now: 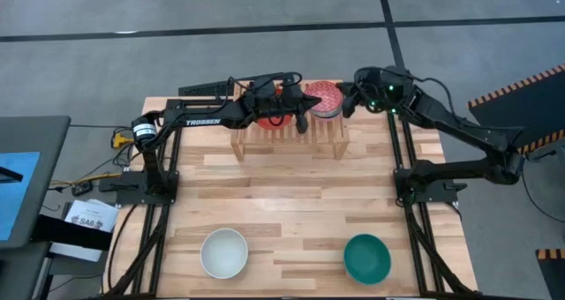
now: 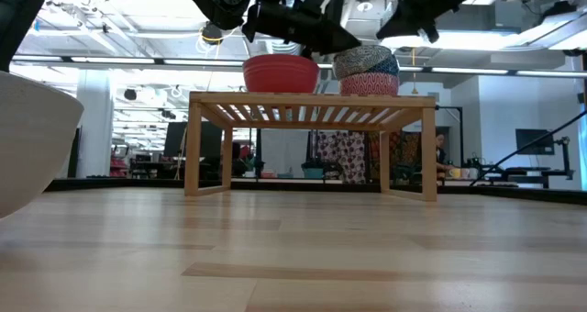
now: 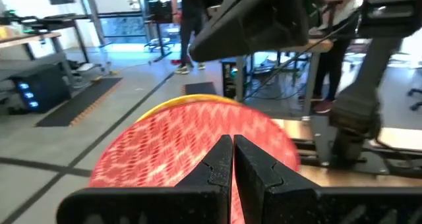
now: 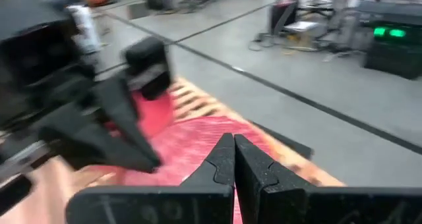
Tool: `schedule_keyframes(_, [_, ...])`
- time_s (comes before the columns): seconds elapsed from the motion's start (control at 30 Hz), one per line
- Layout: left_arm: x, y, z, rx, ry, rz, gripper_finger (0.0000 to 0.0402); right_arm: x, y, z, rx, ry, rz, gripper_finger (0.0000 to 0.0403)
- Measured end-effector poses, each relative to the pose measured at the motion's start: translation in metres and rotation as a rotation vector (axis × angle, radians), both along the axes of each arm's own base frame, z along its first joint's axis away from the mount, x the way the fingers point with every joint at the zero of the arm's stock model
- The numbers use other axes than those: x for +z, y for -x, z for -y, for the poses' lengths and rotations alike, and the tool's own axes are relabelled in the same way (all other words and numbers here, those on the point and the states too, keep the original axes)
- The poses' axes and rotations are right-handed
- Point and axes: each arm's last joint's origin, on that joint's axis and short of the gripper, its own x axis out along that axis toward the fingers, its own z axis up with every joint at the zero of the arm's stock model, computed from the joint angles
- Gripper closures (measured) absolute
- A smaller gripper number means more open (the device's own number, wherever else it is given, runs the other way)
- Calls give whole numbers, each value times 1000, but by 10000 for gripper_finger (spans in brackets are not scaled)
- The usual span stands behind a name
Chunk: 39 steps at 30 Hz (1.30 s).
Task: Place and stack bowls onto a shelf
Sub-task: Stack the small red bowl on top of the other small yellow bowl on the shelf
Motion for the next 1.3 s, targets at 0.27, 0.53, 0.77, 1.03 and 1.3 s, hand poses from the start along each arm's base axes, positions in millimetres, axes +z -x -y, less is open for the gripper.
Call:
schedule_keyframes(0.27, [-3,0,-1,34,-2,-35,401,-13,7,15,-122,-94,-67,382])
schedule_keyframes(0.53, [-5,1,-1,59,3,-63,401,-20,5,19,-130,-125,-105,382])
schedule_keyframes(0.77, [-6,1,-2,86,7,-78,401,-30,4,18,-124,-174,-180,382])
schedule_keyframes(1.03, [-7,1,-2,87,10,-85,401,-32,5,13,-99,-200,-213,382])
schedule_keyframes(1.3, [-6,1,-2,97,0,-71,401,-22,18,7,-120,-168,-187,382])
